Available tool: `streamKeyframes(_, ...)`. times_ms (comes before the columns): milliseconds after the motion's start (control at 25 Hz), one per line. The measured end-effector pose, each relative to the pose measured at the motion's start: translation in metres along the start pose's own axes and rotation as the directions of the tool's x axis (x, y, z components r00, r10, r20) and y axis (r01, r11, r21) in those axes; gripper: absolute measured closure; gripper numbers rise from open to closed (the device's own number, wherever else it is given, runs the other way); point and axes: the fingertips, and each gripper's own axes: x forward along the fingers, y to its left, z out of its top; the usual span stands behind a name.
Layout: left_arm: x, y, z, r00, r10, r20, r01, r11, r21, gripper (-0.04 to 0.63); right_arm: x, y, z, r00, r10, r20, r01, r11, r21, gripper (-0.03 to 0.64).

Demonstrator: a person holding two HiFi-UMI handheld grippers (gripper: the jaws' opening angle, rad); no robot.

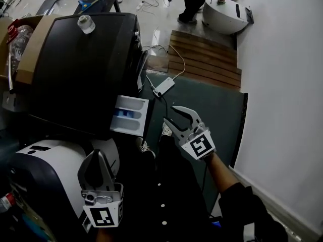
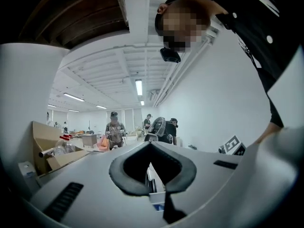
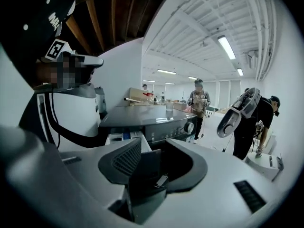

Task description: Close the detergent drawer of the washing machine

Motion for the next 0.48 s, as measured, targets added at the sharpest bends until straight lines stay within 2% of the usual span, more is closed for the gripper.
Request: streamKeyframes(480,-0.004,-0.010,-0.039,0.992,0.018,-0.124,-0.018,1.000,0.001,0.589,0.046,0.024,-0.091,0.978,0.156,-0.139,-0.162,0.986,-0.036,0.463)
